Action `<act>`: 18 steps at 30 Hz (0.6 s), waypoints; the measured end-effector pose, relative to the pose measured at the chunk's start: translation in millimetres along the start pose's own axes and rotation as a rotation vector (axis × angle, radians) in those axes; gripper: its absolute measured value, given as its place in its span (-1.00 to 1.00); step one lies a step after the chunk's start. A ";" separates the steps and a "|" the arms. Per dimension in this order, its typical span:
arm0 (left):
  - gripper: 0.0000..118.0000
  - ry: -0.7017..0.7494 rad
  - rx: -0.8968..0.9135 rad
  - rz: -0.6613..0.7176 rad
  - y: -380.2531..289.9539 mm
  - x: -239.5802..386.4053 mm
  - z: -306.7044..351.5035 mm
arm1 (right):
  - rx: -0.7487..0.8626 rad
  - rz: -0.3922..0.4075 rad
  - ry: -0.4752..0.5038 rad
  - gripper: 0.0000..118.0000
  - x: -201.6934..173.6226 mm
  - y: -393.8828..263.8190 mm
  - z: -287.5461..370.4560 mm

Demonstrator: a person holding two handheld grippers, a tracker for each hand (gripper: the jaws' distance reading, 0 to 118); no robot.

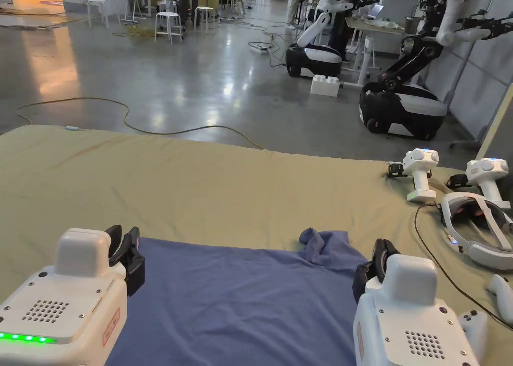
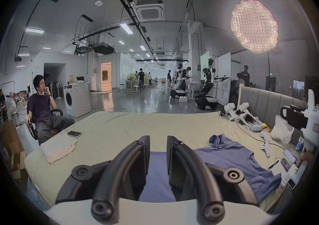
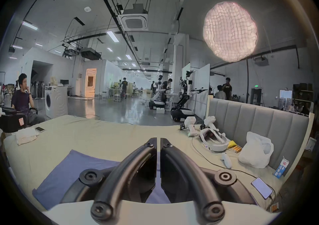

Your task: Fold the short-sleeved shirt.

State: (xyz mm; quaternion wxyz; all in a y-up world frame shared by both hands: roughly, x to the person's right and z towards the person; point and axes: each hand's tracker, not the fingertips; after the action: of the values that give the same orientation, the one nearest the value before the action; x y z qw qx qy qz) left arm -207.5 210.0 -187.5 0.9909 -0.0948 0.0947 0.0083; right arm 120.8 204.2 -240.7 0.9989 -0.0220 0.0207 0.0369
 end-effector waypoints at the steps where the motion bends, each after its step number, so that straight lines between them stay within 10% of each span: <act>1: -0.68 -0.006 -0.002 -0.003 1.3 1.0 -1.1 | 0.001 -0.014 0.026 -1.00 1.9 -0.2 -1.0; 3: -1.00 0.005 -0.003 -0.010 1.4 2.8 -5.6 | -0.011 -0.037 0.058 -1.00 0.9 0.7 -4.3; 18: -1.00 -0.050 -0.574 0.100 -64.3 -89.0 -12.0 | -0.135 -0.031 0.129 -1.00 -2.5 -25.6 -14.5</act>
State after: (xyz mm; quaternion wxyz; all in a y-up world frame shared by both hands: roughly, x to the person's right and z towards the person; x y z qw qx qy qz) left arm -294.9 144.7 -170.2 0.9240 -0.3664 0.0688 0.0857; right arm 119.6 177.8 -253.9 0.9921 -0.0918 0.0824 0.0211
